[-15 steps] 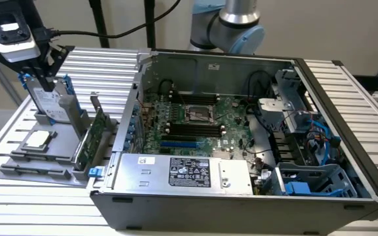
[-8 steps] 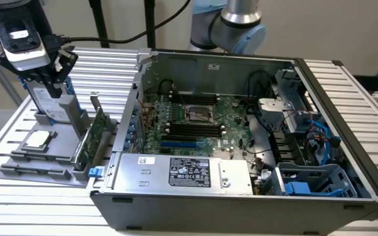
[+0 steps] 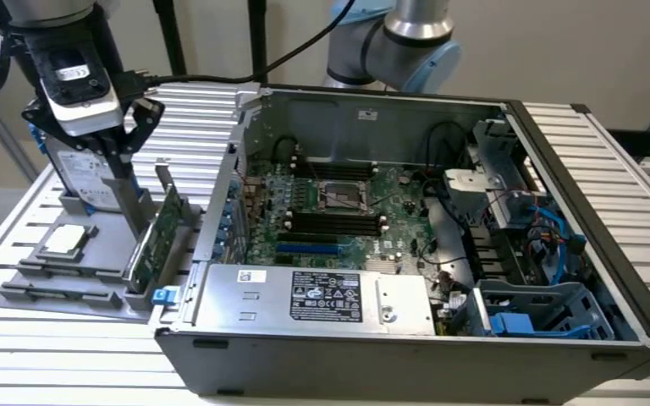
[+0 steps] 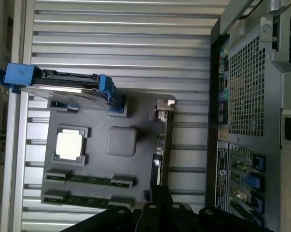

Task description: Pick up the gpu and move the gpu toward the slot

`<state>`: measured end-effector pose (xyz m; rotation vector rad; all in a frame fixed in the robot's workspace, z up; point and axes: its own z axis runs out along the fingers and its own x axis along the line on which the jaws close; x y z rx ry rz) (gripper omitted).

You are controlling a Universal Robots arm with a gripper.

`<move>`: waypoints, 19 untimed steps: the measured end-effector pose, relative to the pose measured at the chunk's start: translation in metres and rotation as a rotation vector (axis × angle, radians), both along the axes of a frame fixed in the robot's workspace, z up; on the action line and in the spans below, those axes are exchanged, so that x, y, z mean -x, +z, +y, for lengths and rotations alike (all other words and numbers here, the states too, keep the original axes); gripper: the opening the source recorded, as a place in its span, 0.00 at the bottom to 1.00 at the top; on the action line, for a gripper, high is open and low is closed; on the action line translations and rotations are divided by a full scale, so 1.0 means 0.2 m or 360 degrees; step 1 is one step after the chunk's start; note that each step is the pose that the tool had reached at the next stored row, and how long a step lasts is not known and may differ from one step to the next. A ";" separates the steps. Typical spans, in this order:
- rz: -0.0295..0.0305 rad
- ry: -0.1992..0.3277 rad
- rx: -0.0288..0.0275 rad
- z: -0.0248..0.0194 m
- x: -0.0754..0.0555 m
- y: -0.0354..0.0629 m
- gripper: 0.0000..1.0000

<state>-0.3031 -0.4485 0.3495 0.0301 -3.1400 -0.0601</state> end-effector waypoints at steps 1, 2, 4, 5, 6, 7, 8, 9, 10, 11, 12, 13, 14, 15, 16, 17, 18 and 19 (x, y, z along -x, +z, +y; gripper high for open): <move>0.00001 0.0000 0.00008 0.000 -0.01 -0.003 0.11; -0.00001 0.0000 0.00036 0.000 -0.02 -0.004 0.11; -0.00001 0.0000 0.00049 0.000 -0.02 -0.004 0.11; 0.00000 0.0000 0.00051 0.000 -0.02 -0.004 0.11; 0.00002 0.0000 0.00053 0.000 -0.02 -0.003 0.12; 0.00001 0.0000 0.00053 0.000 -0.02 -0.004 0.18; 0.00002 0.0000 0.00053 0.000 -0.02 -0.003 0.18; 0.00002 0.0000 0.00052 0.000 -0.02 -0.004 0.24; 0.00001 -0.0001 0.00053 0.000 -0.02 -0.004 0.30; 0.00002 -0.0003 0.00054 0.000 -0.02 -0.004 0.30; 0.00005 -0.0008 0.00059 0.000 -0.02 -0.004 0.36; 0.00001 -0.0015 0.00062 0.000 -0.01 -0.006 0.42; -0.00003 -0.0024 0.00068 0.000 -0.01 -0.010 0.42; -0.00017 -0.0035 0.00080 0.000 -0.01 -0.015 0.48; -0.00044 -0.0047 0.00094 0.000 -0.01 -0.023 0.48; -0.00065 -0.0060 0.00107 0.000 -0.01 -0.030 0.48; -0.00084 -0.0075 0.00118 0.000 0.00 -0.037 0.48; -0.00096 -0.0091 0.00135 0.000 0.00 -0.045 0.48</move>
